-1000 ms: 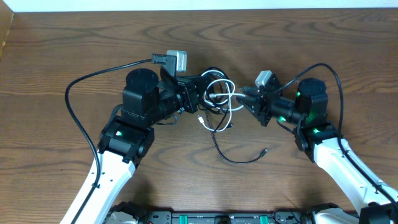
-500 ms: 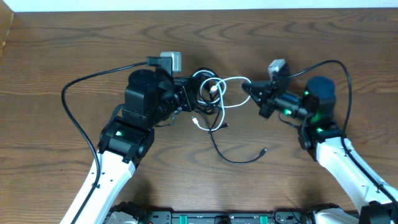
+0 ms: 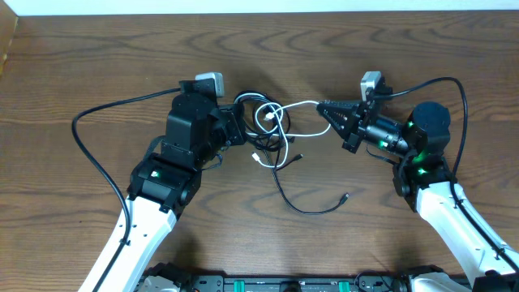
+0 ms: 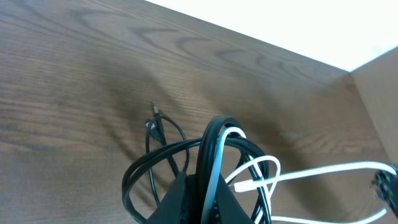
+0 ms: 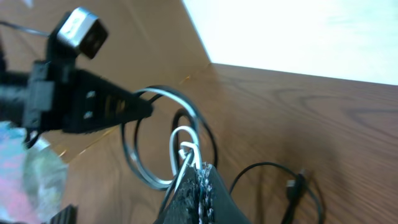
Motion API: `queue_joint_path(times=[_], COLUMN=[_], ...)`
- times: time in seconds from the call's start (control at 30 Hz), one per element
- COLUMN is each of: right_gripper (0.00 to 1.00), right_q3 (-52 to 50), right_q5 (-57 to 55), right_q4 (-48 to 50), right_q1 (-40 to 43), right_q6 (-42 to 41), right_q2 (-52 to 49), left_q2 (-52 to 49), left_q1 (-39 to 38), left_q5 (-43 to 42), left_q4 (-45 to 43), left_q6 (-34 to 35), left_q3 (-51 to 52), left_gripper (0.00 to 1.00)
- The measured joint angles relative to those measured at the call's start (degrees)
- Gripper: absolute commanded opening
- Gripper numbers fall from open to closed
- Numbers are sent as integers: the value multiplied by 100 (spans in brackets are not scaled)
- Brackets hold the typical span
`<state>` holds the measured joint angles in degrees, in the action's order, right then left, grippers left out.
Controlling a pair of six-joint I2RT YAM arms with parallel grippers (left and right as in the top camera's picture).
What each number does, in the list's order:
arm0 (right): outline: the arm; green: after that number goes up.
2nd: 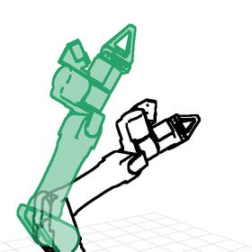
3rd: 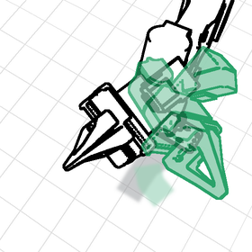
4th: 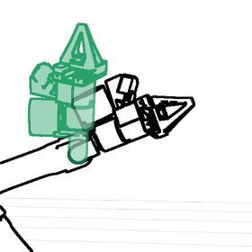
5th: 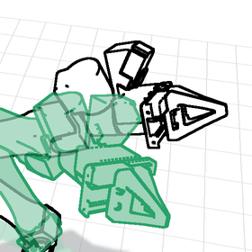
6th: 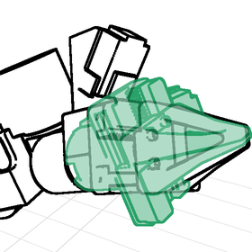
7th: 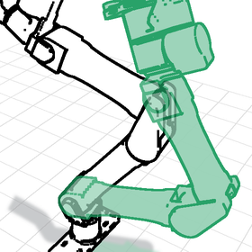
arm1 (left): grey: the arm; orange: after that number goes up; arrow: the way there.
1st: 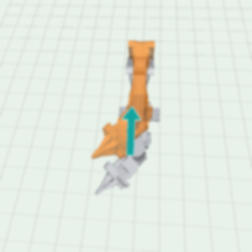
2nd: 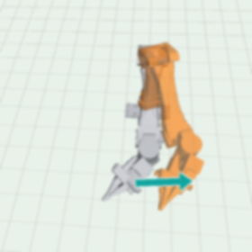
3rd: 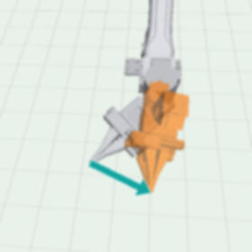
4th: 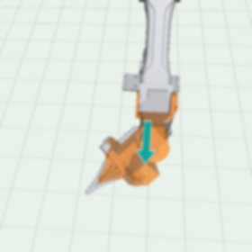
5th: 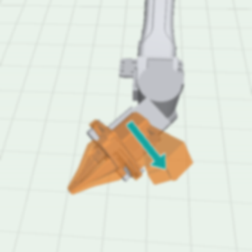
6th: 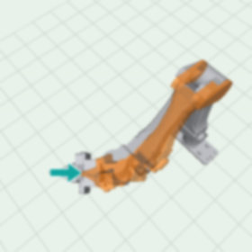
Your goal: Untangle cables
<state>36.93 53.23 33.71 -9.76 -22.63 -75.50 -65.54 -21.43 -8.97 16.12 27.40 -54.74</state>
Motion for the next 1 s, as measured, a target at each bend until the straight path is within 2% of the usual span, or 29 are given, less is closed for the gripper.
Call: queue_joint_path(times=[0.2, 0.47, 1.0], right_gripper=[1, 1, 1], right_q3=[0, -2, -2], right_q5=[732, 1429, 1427], right_q4=[92, 1003, 1368], right_q1=[-13, -382, -531], right_q6=[249, 407, 417], right_q2=[0, 0, 0], left_q2=[0, 0, 0], left_q1=[0, 0, 0], left_q5=[42, 35, -767], left_q4=[-81, -94, -317], left_q6=[245, 286, 247], left_q3=[0, 0, 0], left_gripper=[7, 7, 8])
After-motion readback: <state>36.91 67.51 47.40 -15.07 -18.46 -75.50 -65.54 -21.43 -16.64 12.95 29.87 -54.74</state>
